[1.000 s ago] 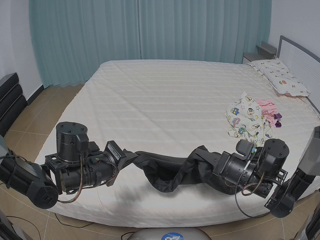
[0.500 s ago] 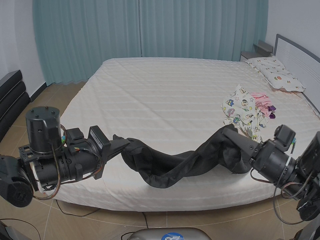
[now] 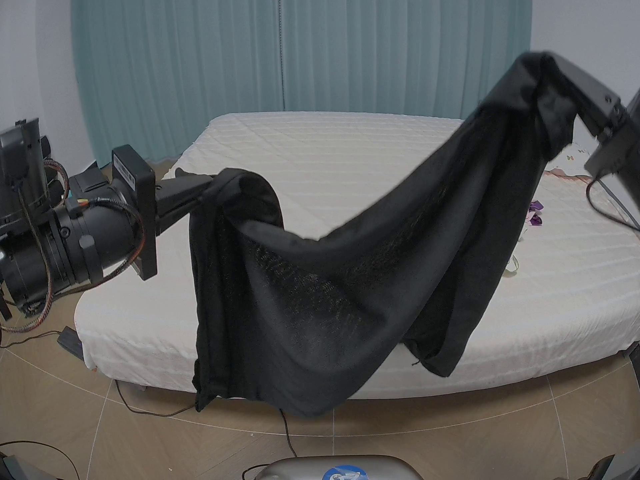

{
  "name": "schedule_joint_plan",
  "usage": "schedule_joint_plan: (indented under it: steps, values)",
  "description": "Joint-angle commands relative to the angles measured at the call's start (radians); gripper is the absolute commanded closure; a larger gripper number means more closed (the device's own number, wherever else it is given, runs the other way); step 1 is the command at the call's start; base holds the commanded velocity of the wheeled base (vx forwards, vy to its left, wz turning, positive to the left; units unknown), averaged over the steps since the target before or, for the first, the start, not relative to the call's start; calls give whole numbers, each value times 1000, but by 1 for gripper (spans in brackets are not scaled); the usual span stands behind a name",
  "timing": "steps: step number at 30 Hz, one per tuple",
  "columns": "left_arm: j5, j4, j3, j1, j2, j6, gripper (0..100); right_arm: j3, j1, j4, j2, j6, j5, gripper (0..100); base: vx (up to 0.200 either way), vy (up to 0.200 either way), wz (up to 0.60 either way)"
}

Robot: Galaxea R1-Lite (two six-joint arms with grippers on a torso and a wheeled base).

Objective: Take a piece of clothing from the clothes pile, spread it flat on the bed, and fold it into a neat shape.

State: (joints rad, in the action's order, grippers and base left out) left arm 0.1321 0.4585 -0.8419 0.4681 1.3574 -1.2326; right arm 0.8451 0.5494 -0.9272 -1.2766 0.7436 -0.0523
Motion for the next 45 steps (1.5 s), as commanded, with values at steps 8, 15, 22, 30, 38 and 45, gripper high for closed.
schedule_joint_plan:
  steps: [8,15,22,30,38,45]
  values:
    - [1,-11,-141,-89,279,-7,100,325,-258,77,-414,-1,-50,100,0,0,0]
    - [-2,-4,-200,-106,390,-7,100,348,-255,-51,-572,-55,-60,100,171,0,0]
    - [1,-4,-301,-144,523,-10,100,368,-247,-85,-670,-55,-58,100,200,0,0]
    - [4,-4,-417,-158,686,-8,100,362,-255,-163,-774,-58,-52,100,200,0,0]
    - [-2,-4,-514,-163,801,-4,100,368,-270,-171,-863,-58,-49,100,175,0,0]
    - [-2,-4,-563,-164,842,1,100,413,-281,-222,-935,-59,6,100,0,0,0]
